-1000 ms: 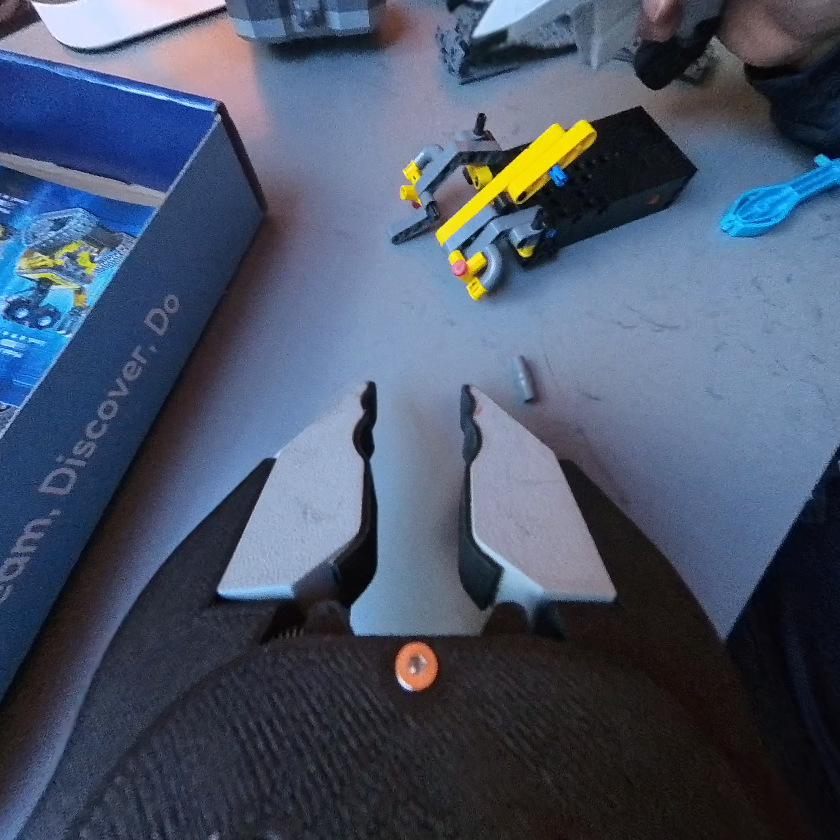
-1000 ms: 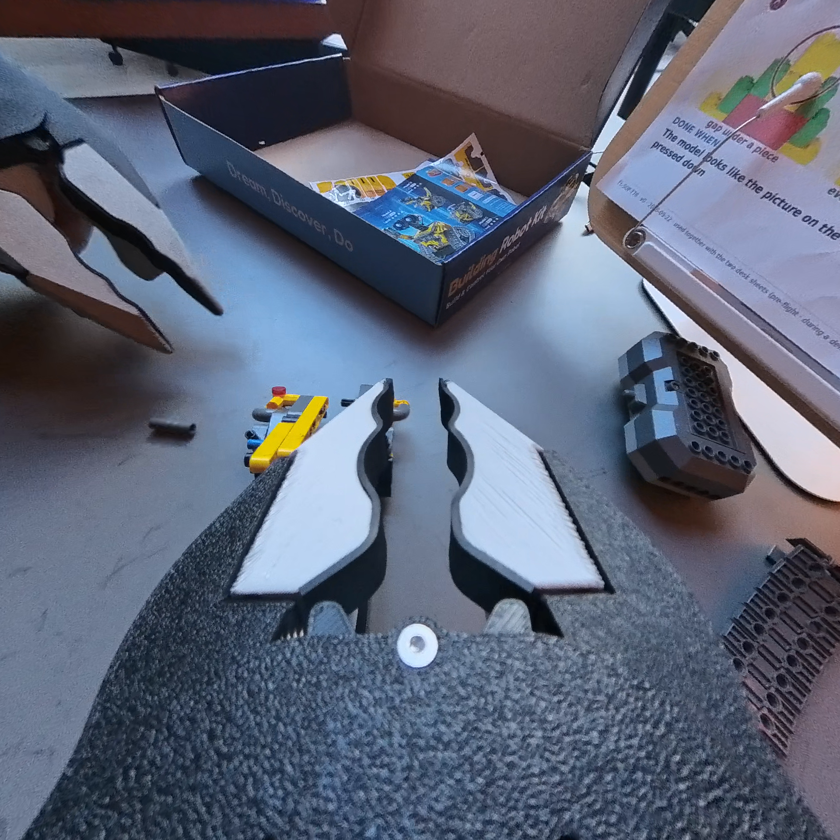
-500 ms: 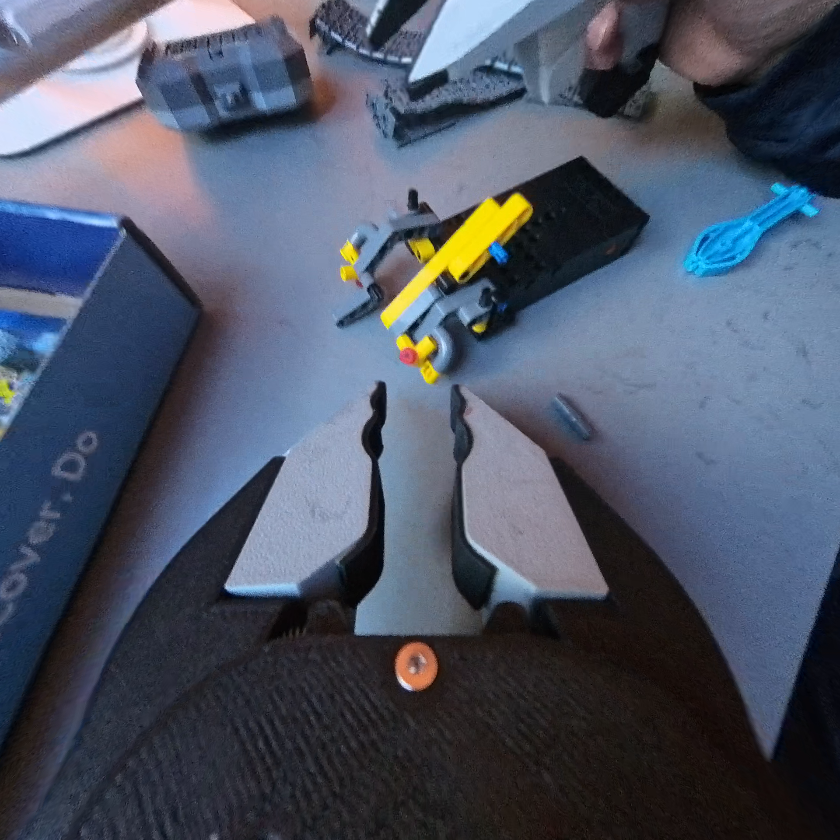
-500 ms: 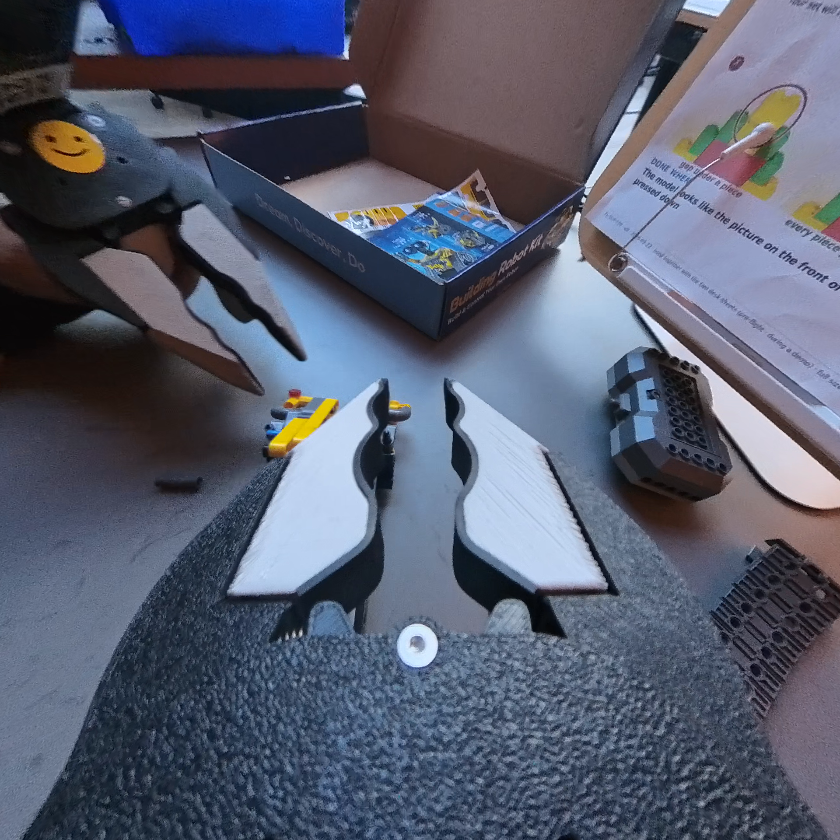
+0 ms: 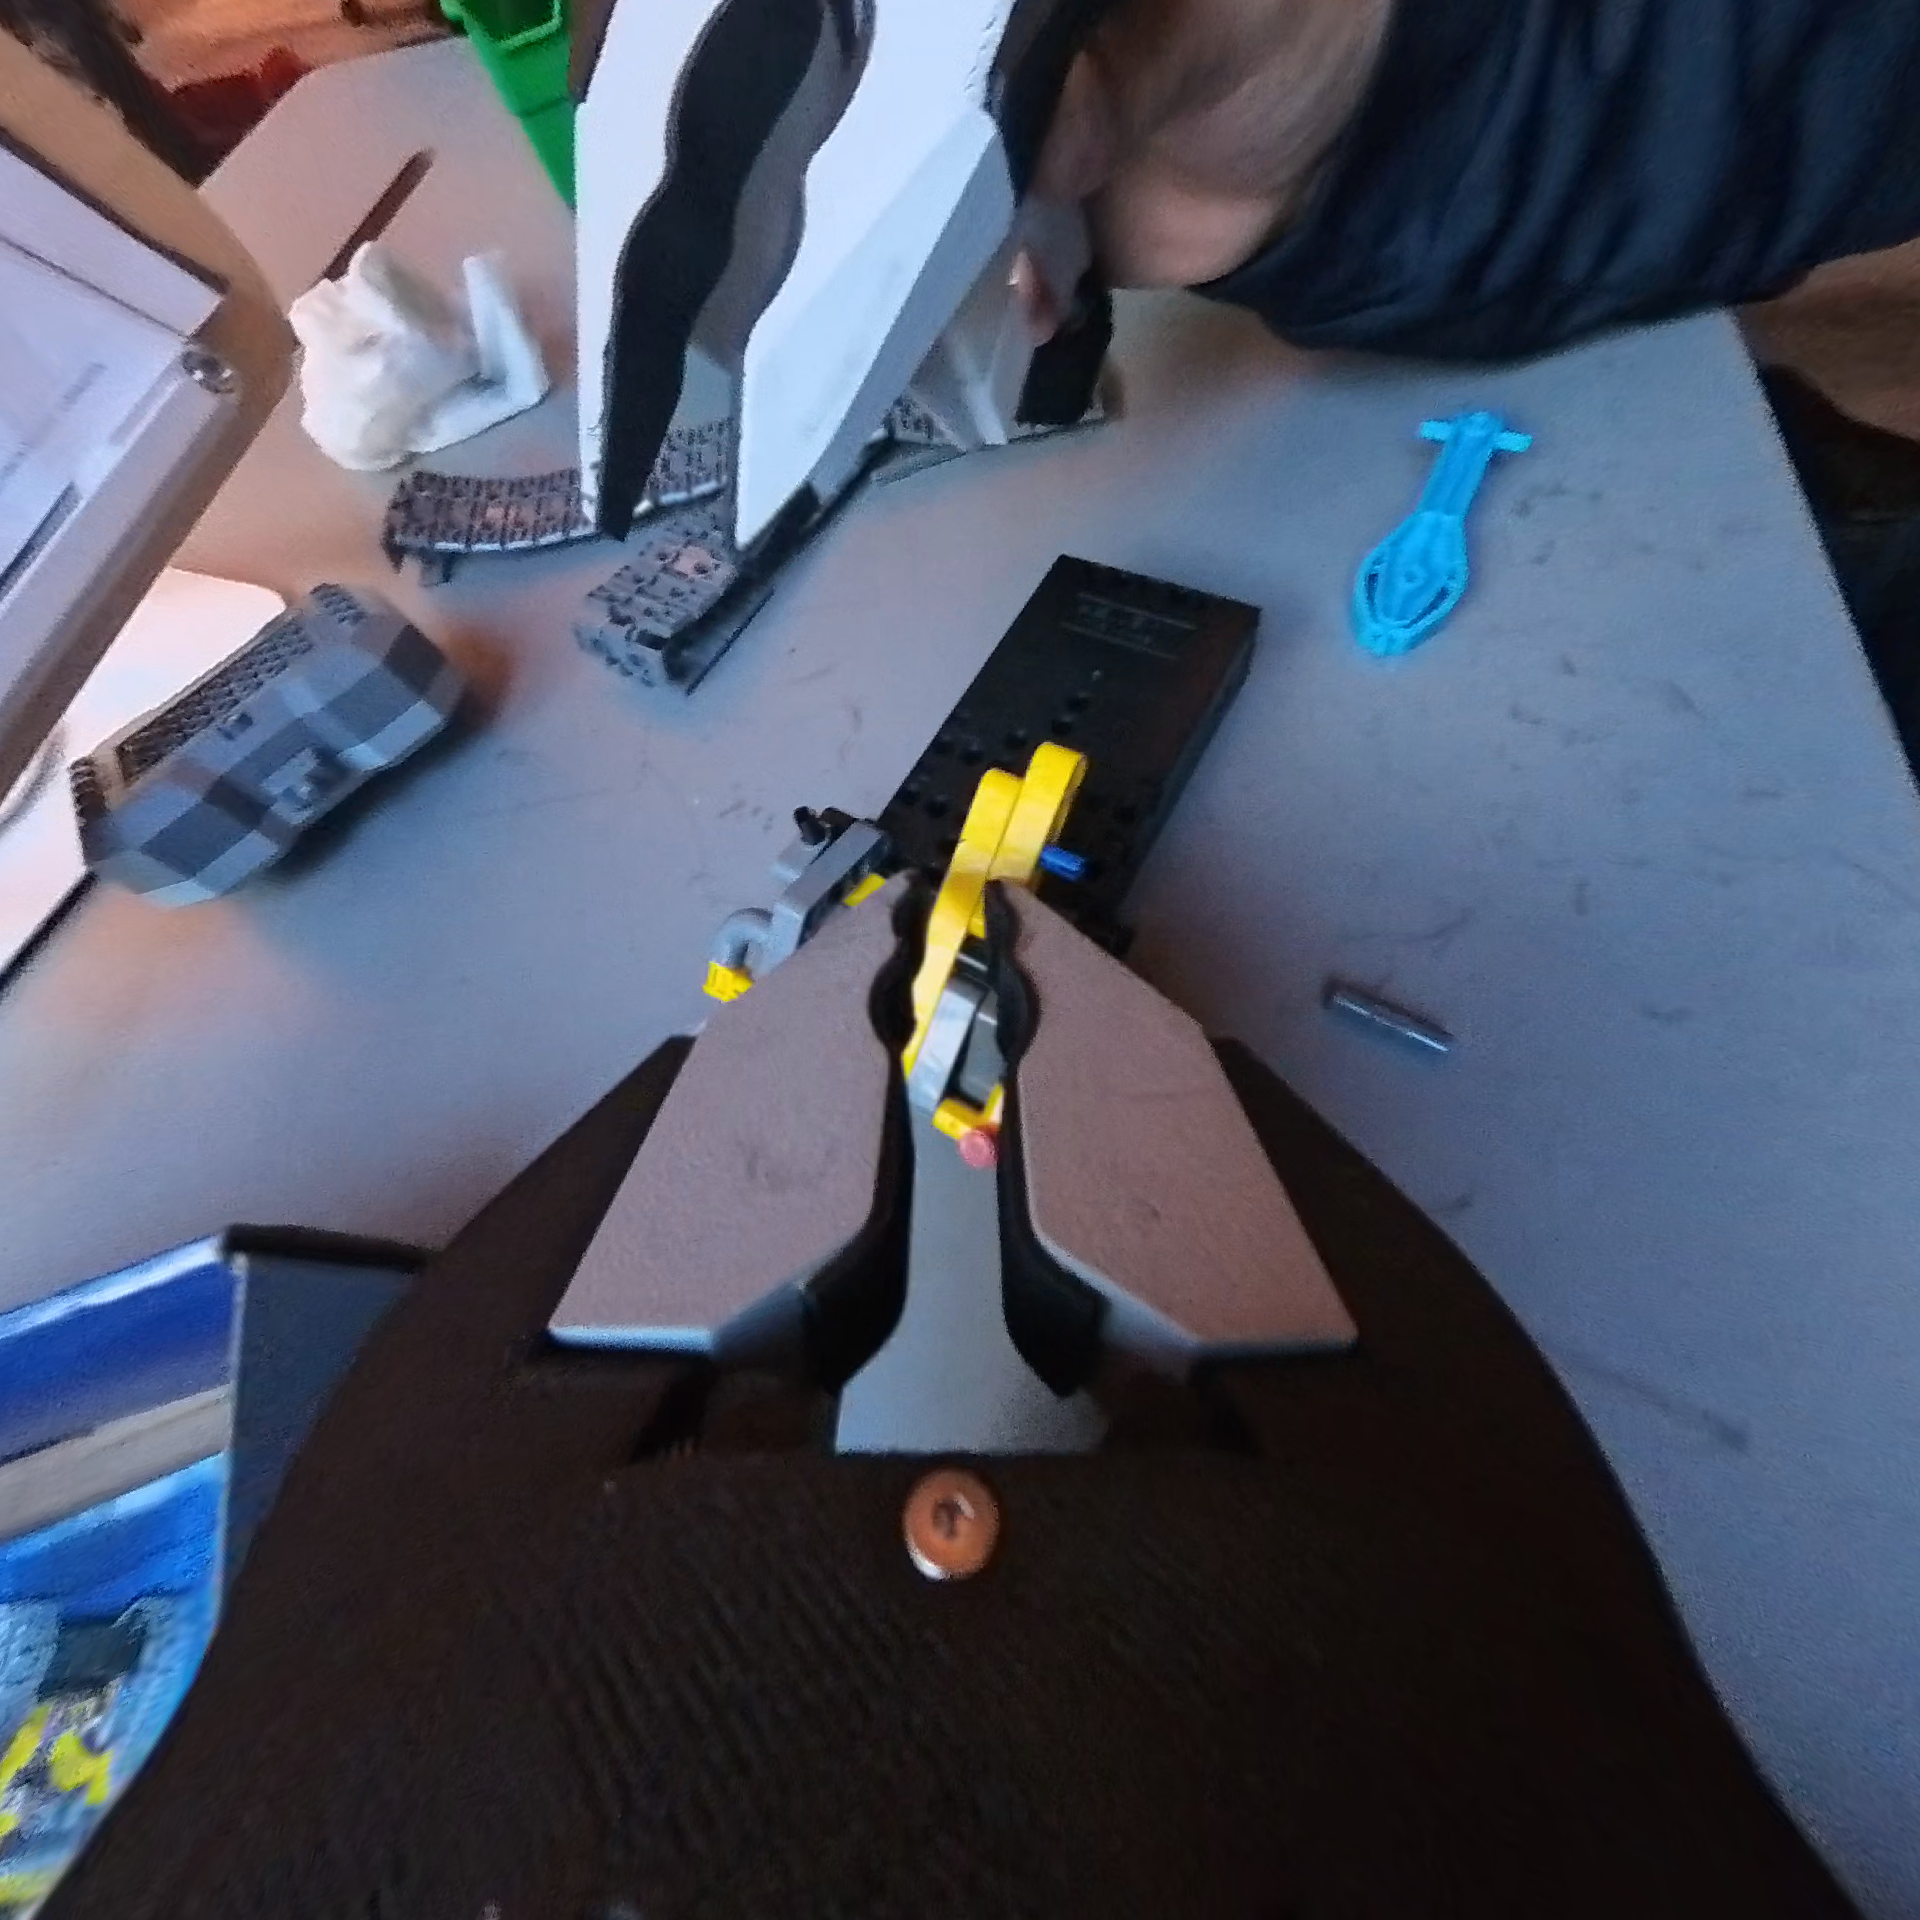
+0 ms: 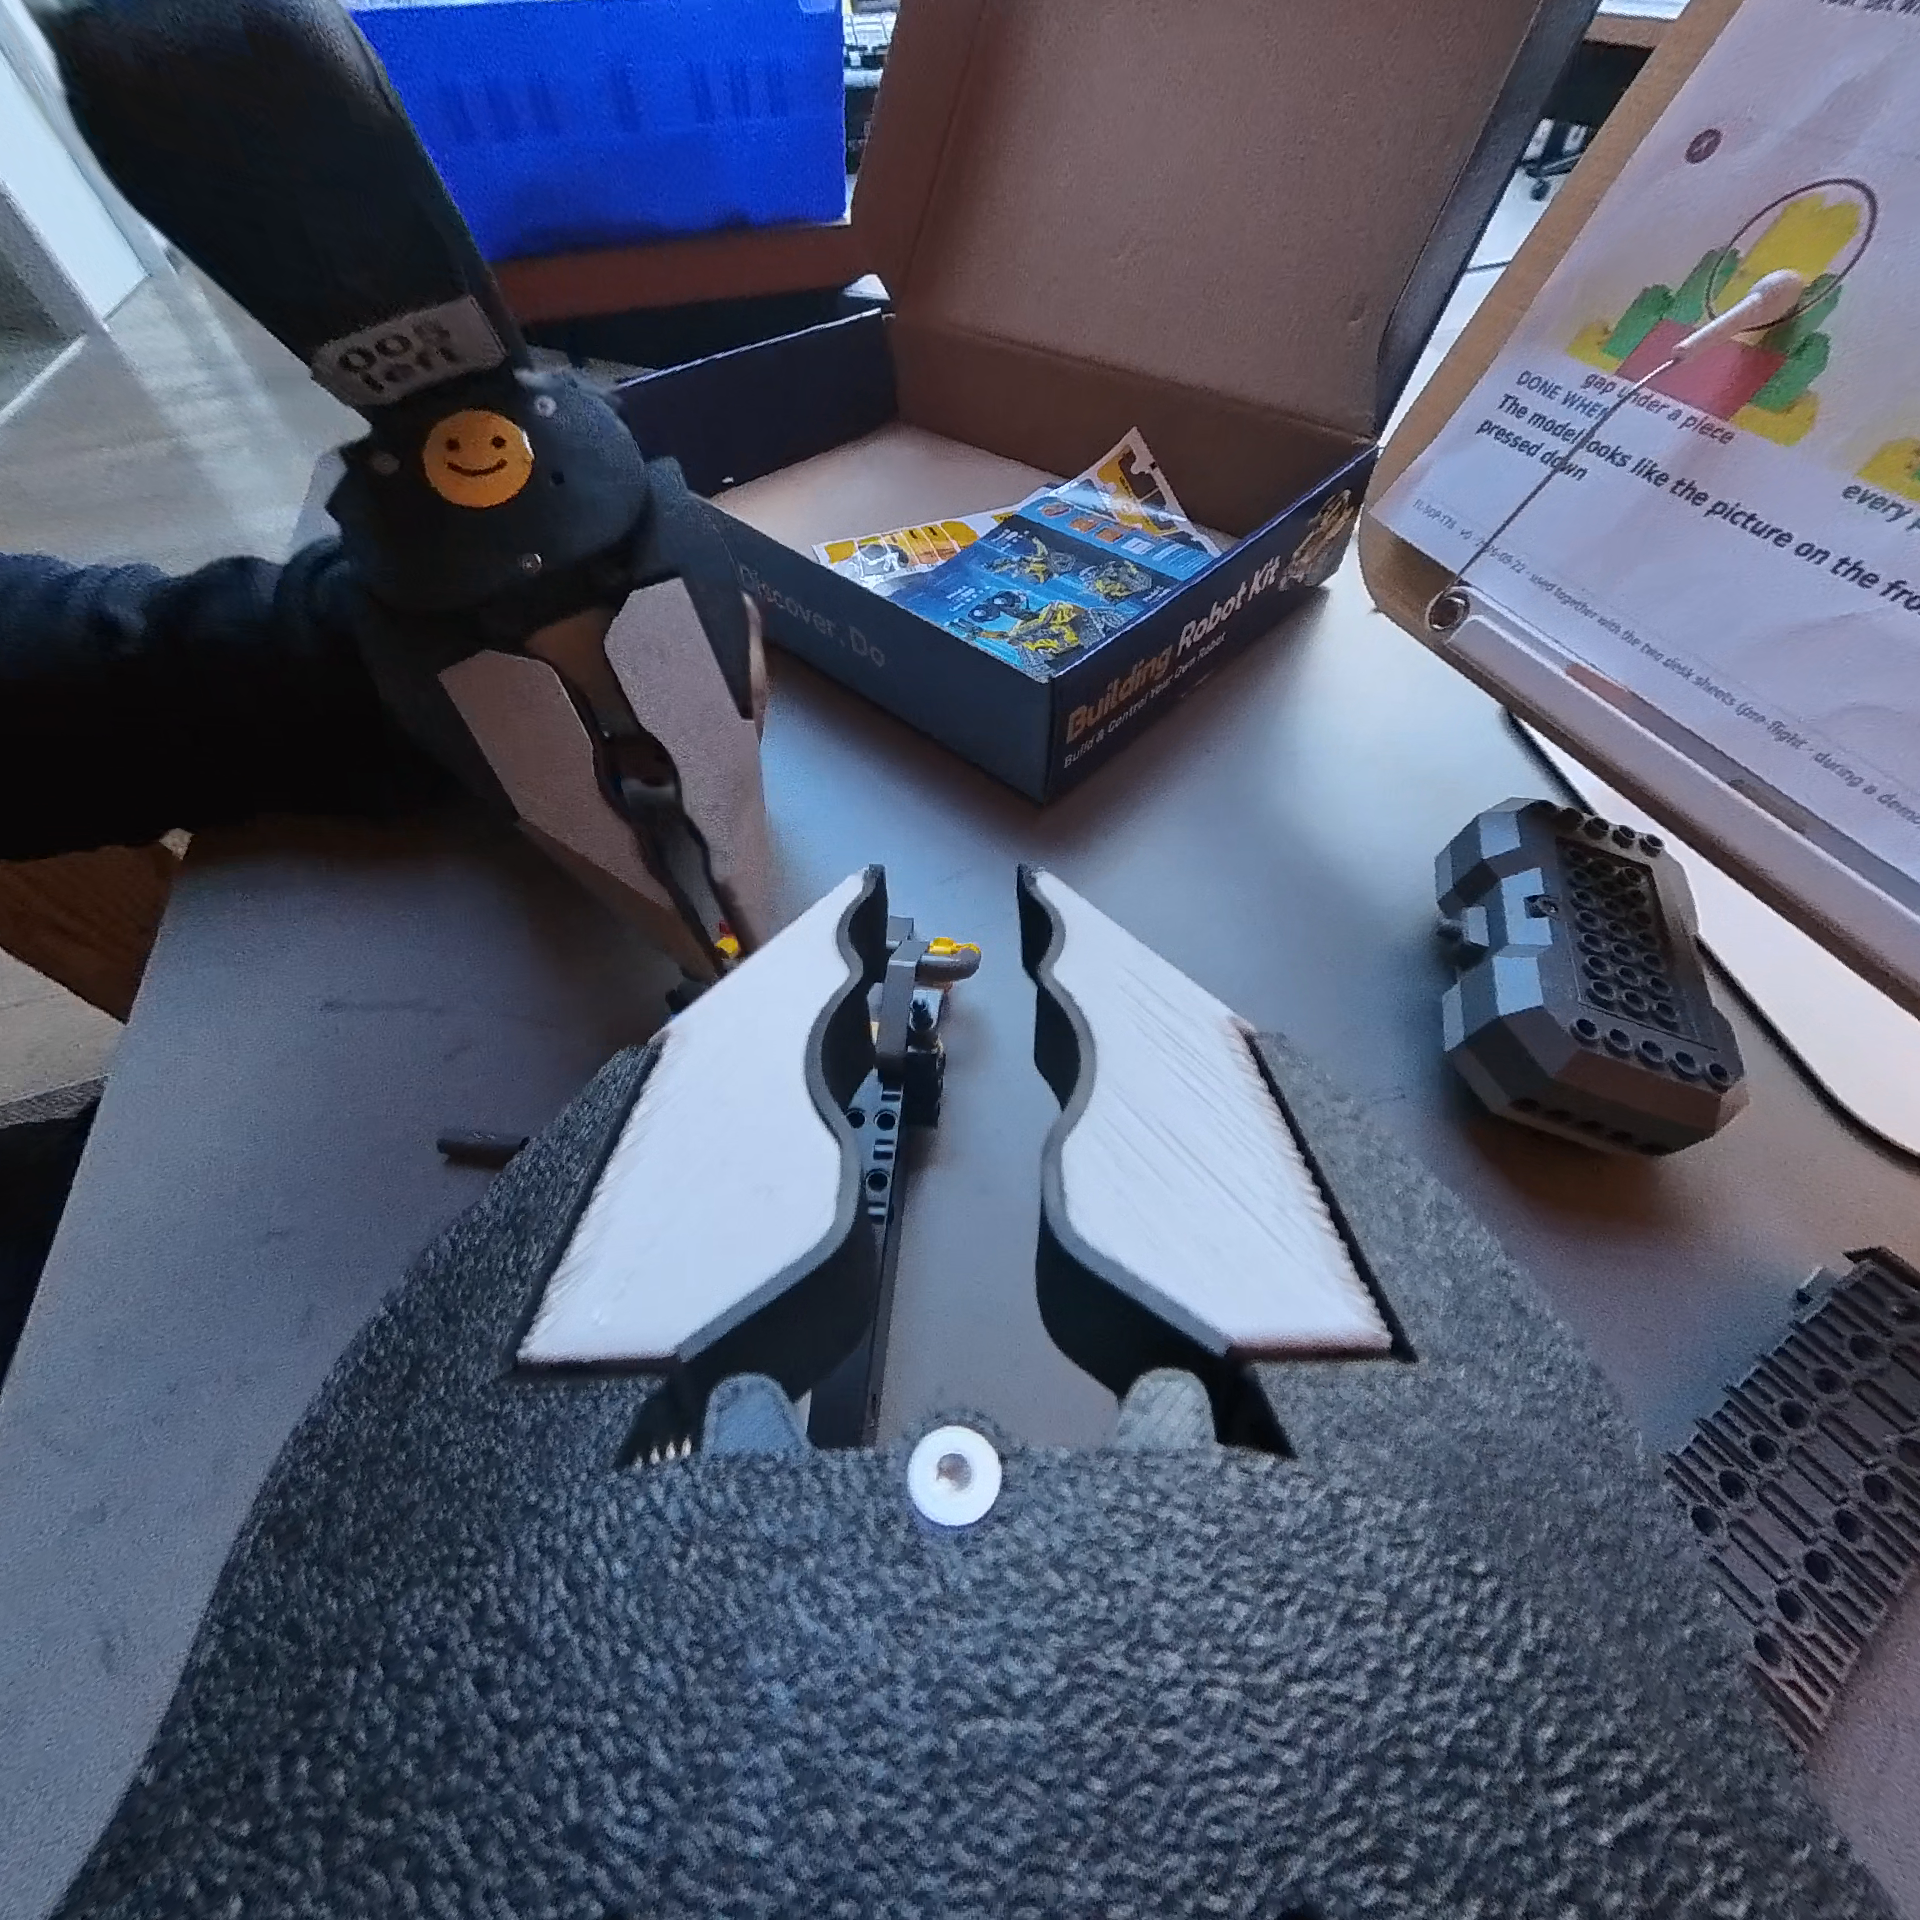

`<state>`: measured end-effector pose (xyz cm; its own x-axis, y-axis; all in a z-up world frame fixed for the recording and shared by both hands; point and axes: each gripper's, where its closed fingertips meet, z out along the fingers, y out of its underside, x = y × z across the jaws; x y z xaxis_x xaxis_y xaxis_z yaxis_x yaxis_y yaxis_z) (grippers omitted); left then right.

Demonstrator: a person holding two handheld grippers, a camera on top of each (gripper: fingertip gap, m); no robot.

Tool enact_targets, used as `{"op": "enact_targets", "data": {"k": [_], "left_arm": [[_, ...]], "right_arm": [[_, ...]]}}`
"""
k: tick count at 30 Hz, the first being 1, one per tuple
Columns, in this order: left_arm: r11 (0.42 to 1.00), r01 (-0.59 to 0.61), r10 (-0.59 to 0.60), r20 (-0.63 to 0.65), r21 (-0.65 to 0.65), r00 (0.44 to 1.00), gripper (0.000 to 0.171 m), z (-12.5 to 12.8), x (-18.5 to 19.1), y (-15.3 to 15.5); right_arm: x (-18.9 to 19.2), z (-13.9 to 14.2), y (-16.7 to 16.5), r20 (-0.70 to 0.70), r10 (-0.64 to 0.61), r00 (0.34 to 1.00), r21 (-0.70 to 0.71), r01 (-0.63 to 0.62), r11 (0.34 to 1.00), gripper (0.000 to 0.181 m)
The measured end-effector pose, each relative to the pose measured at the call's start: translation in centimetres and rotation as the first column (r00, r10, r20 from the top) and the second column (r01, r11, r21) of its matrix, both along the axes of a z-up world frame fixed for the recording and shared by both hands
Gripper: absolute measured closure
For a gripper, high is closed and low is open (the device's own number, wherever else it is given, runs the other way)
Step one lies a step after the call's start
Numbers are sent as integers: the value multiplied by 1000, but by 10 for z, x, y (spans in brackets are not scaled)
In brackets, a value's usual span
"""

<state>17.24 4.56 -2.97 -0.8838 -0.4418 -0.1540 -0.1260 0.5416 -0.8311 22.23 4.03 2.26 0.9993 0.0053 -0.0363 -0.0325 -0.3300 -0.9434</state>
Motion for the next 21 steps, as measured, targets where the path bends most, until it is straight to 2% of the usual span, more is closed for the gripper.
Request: {"op": "enact_targets", "data": {"k": [3, 8, 14, 21], "left_arm": [[997, 1, -3, -23, -80, 1000, 168, -1, -5, 0], [989, -9, -6, -104, -144, 995, 141, -3, -3, 3], [990, -35, 18, -120, -139, 993, 144, -6, 1, 4], [992, -23, 0, -180, -125, 984, 151, -12, -1, 1]], "right_arm": [[1, -2, 0, -4, 2, 1000, -4, -2, 1000, 158], [4, -10, 0, -25, 3, 1000, -22, -4, 1000, 158], [1, -11, -2, -65, 44, 997, -25, -45, 999, 165], [2, -5, -4, -67, 43, 997, -5, -43, 999, 159]]}}
